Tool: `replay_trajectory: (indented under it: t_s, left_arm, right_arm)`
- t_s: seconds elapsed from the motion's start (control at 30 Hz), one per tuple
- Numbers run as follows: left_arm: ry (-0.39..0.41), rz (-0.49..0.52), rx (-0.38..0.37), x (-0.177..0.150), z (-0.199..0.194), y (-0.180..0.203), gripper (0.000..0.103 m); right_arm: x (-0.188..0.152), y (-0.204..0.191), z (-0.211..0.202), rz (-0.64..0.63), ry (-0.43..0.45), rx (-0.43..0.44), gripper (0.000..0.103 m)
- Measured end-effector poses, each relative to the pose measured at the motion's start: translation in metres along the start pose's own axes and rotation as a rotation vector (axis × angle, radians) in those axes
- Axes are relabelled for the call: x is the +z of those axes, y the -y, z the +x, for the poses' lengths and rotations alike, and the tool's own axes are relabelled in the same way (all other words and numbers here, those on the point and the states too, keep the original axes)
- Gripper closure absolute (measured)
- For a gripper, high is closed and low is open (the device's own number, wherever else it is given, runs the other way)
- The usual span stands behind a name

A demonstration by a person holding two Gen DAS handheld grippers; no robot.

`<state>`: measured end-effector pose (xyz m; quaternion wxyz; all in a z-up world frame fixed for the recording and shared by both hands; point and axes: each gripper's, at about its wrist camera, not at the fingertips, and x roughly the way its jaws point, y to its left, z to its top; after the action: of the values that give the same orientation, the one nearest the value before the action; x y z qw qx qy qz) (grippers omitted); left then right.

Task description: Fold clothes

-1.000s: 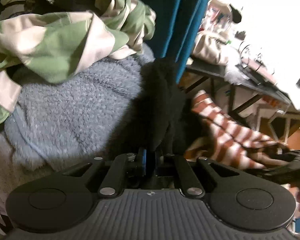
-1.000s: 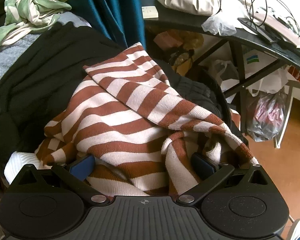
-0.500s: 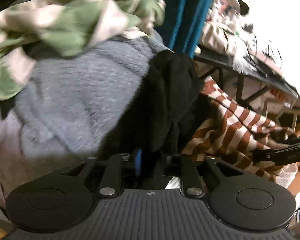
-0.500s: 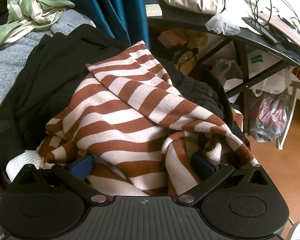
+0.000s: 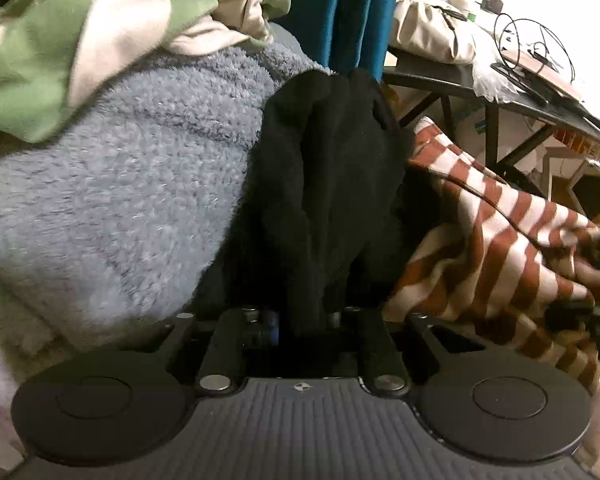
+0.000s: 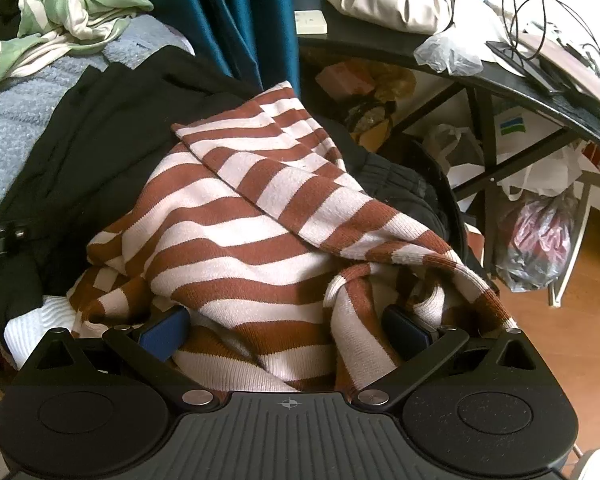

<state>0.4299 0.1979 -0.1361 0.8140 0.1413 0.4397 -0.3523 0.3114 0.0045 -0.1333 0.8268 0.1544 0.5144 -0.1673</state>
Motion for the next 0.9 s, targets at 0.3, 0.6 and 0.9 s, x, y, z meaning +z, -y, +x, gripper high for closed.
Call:
replay_trajectory:
  t_s: [0.3,0.6,0.9]
  left_arm:
    - [0.271,-0.181,-0.036,0.0,-0.096,-0.025,0.093]
    - [0.495,-0.274,-0.016,0.003,-0.176,-0.042,0.094]
    - [0.433,-0.39,0.022,-0.028,-0.163,-0.062,0.094]
  right_arm:
    - [0.012,0.002,-0.008,0.028,0.011,0.026,0.001]
    - [0.025,-0.004,-0.017,0.024,0.047,0.051,0.001]
    - [0.019,-0.013,-0.012,0.015,0.024,0.053,0.001]
